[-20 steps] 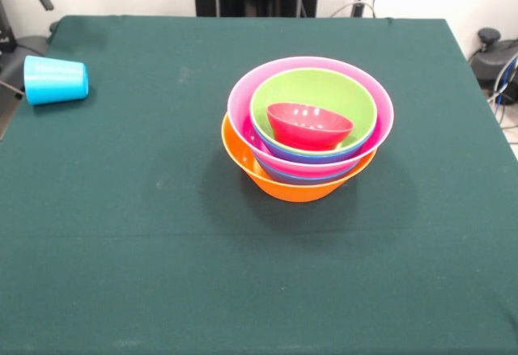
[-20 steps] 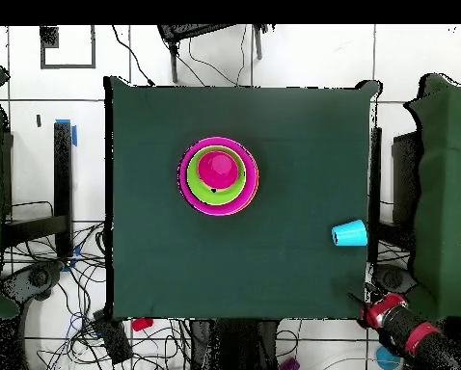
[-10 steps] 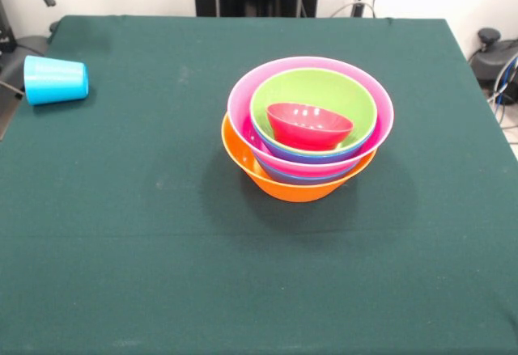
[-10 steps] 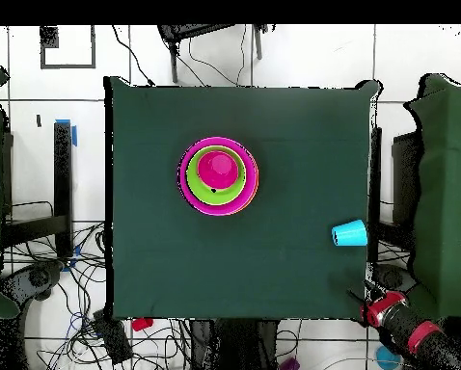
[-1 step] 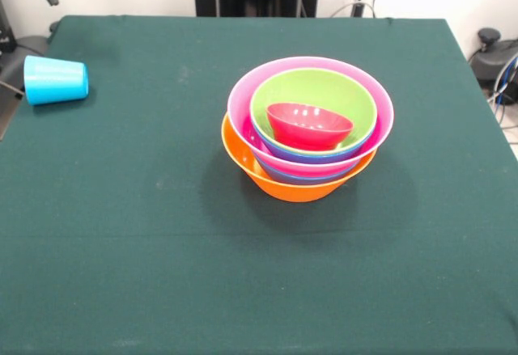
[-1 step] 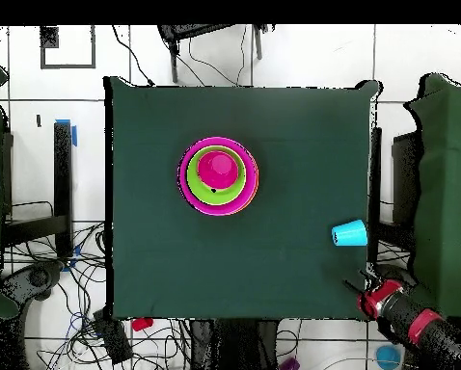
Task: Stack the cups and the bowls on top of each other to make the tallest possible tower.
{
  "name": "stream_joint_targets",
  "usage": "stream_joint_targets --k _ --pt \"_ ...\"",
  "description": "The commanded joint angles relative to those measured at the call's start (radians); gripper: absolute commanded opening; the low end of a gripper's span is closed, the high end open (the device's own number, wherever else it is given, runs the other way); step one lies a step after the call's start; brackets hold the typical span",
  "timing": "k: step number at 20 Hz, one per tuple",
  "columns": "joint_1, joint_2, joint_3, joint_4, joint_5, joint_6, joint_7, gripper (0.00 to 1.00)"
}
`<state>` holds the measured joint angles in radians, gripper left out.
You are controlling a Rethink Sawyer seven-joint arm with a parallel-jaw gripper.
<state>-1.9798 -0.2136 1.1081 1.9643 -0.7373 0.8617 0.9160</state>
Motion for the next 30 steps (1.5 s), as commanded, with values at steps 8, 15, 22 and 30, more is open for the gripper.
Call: stream_joint_targets --k 8,15,22,30 --pt "0.167 0.071 -0.004 -0.207 0.022 0.137 -0.365 1.0" --pt "0.21 0.078 -0.015 -0.28 0.026 0.132 -0.345 1.0" --pt "0.228 0.101 -0.005 -0.326 0.017 0.097 -0.361 1.0" --pt "0.256 0.146 0.001 -0.376 0.039 0.108 -0.35 1.0"
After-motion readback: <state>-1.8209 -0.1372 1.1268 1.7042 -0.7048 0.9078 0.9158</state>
